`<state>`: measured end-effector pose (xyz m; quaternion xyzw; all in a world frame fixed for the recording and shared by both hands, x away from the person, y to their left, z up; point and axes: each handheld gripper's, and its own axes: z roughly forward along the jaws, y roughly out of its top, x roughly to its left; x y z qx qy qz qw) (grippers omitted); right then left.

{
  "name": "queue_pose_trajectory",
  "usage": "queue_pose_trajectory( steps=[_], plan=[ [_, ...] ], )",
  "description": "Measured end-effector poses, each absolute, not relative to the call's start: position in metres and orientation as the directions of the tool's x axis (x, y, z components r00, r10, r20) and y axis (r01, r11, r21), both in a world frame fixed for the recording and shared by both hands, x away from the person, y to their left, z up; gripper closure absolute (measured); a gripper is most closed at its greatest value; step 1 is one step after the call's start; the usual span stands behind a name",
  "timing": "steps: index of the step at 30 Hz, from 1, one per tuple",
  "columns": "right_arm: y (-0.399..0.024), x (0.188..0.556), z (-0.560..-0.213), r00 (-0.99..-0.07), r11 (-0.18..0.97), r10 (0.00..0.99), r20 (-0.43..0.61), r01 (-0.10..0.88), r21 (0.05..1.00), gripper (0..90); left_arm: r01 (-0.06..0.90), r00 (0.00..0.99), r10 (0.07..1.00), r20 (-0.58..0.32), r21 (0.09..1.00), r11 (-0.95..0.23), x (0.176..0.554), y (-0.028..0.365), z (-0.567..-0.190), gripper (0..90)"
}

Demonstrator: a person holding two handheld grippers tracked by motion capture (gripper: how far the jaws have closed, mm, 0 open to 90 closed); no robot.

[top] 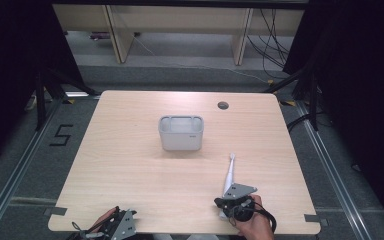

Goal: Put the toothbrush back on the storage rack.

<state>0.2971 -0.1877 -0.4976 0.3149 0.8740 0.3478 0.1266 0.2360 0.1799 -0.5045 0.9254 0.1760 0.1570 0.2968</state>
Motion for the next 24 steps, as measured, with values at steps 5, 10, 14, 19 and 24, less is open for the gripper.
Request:
queue_pose_trajectory(
  steps=[5,10,14,19,24],
  plan=[
    [-0.195,0.297,-0.496,-0.758,0.550,0.652,0.025,0.495,0.672,88.5,0.233,0.888,0.420,0.186,0.605,-0.762,0.236,0.180,-0.504,15.3],
    [-0.200,0.297,-0.497,-0.742,0.533,0.669,0.026,0.504,0.680,88.1,0.234,0.888,0.421,0.186,0.606,-0.760,0.236,0.180,-0.505,15.3],
    [-0.205,0.298,-0.497,-0.749,0.546,0.662,0.013,0.494,0.677,88.0,0.232,0.888,0.420,0.187,0.607,-0.760,0.236,0.180,-0.505,15.3],
    [-0.210,0.298,-0.495,-0.734,0.536,0.679,0.029,0.522,0.663,87.5,0.233,0.888,0.421,0.187,0.606,-0.760,0.236,0.180,-0.505,15.3],
    [-0.214,0.299,-0.496,-0.724,0.531,0.689,0.026,0.529,0.662,87.3,0.233,0.888,0.421,0.187,0.607,-0.760,0.236,0.180,-0.505,15.3]
  ],
)
